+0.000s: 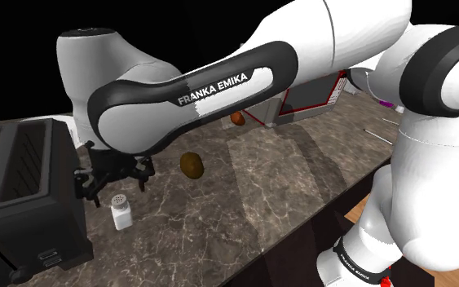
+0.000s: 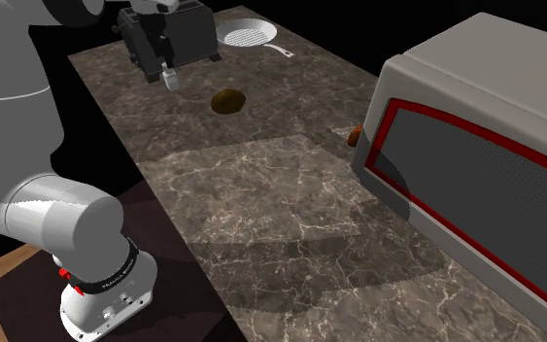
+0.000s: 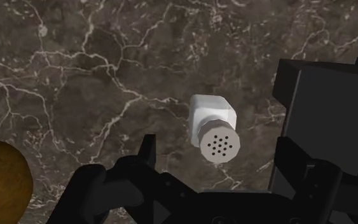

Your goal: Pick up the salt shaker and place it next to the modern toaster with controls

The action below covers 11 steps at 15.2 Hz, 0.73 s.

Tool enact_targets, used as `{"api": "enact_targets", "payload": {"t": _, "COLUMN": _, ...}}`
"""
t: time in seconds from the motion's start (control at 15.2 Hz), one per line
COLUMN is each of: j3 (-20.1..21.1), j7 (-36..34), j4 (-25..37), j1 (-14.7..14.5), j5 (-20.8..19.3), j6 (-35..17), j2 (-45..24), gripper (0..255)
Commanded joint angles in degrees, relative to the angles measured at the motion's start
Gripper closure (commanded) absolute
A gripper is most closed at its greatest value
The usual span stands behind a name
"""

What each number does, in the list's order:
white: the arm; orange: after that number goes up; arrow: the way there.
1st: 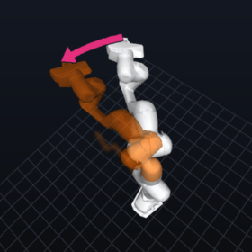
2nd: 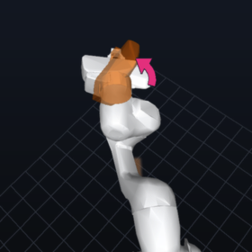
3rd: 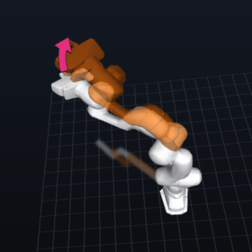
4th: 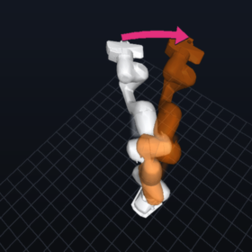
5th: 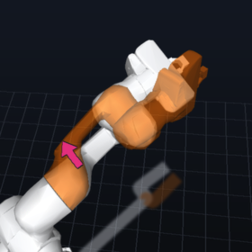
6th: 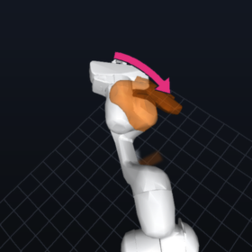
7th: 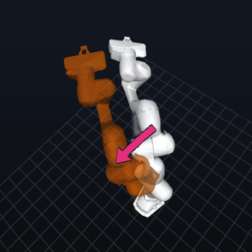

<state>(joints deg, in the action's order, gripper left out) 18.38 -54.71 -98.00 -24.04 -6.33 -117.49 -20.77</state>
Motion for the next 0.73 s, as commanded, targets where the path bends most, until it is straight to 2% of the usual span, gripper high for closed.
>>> {"api": "enact_targets", "payload": {"t": 0.0, "j3": 0.1, "j7": 0.3, "j4": 2.2, "j1": 0.0, "j5": 0.3, "j6": 2.6, "j2": 0.4, "gripper": 0}}
{"api": "enact_targets", "payload": {"t": 0.13, "j3": 0.3, "j7": 0.6, "j4": 4.4, "j1": 0.1, "j5": 0.7, "j6": 5.7, "j2": 1.3, "gripper": 0}}
{"api": "enact_targets", "payload": {"t": 0.66, "j3": 0.3, "j7": 0.6, "j4": 4.4, "j1": 0.1, "j5": 0.7, "j6": 5.7, "j2": 1.3, "gripper": 0}}
